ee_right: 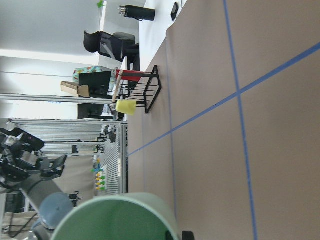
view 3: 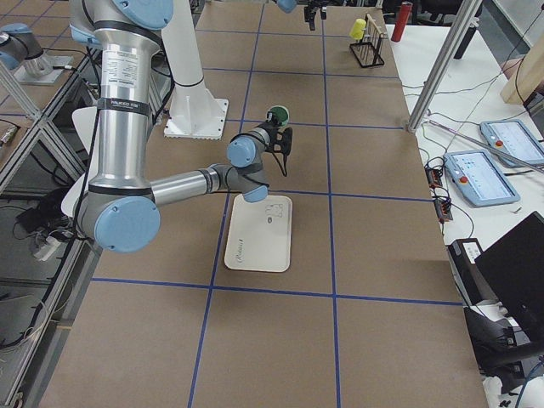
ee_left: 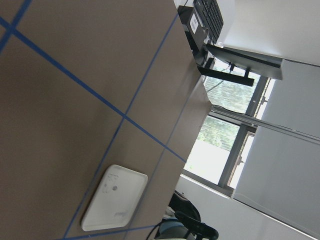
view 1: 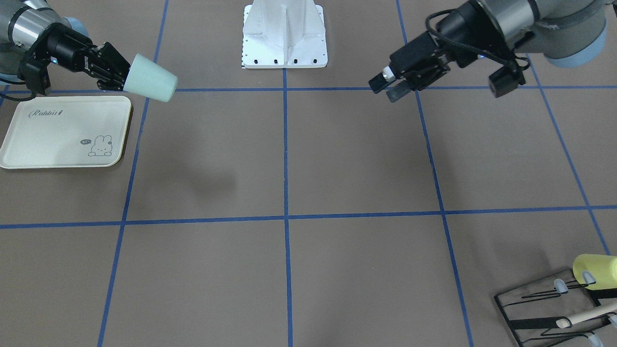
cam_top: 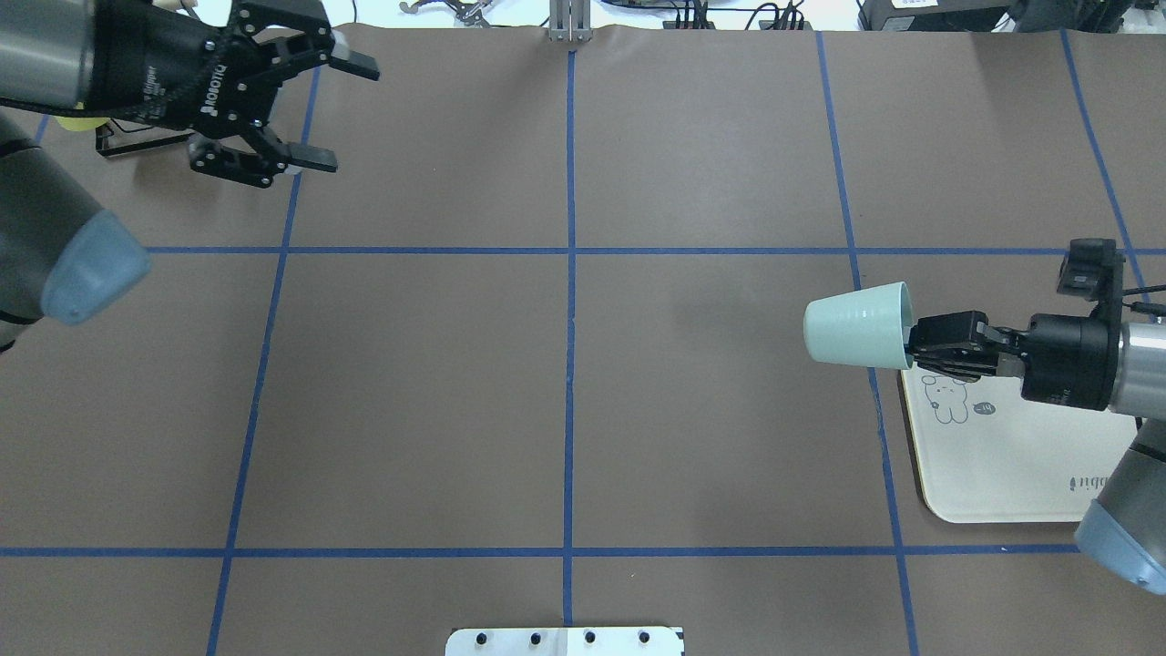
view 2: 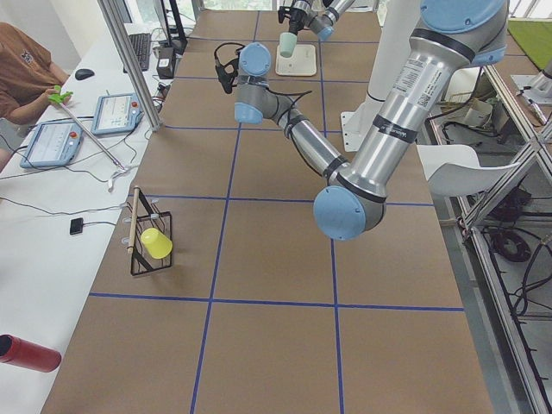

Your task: Left arm grabs green cup and hands to right arm on tray

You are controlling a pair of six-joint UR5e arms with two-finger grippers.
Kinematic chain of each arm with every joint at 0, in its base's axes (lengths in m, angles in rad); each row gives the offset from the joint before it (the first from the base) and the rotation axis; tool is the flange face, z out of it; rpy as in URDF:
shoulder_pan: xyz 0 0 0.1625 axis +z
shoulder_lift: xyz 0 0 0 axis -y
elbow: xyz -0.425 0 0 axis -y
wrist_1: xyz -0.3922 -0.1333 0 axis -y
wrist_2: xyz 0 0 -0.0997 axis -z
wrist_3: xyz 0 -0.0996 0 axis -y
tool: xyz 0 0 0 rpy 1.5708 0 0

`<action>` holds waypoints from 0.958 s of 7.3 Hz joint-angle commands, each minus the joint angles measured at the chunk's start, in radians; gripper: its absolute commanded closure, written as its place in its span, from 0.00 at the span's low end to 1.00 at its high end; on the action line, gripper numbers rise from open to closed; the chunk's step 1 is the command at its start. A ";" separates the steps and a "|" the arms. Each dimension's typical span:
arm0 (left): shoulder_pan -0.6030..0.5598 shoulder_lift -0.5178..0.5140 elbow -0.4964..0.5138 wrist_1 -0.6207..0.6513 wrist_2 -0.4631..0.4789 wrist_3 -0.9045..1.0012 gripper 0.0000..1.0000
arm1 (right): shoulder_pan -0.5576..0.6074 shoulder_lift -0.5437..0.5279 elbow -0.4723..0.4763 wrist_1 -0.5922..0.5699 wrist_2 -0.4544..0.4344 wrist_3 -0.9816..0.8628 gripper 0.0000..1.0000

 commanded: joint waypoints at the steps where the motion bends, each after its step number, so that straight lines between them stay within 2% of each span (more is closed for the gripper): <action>1: -0.062 0.100 -0.010 0.016 -0.025 0.136 0.00 | 0.051 -0.072 0.008 -0.175 0.028 -0.155 1.00; 3: -0.073 0.108 -0.011 0.045 -0.025 0.164 0.00 | 0.160 -0.096 0.011 -0.387 0.129 -0.339 1.00; 5: -0.075 0.109 -0.011 0.047 -0.025 0.164 0.00 | 0.222 -0.145 0.025 -0.519 0.196 -0.427 1.00; 7: -0.078 0.109 -0.014 0.047 -0.025 0.164 0.00 | 0.239 -0.200 0.119 -0.810 0.205 -0.598 1.00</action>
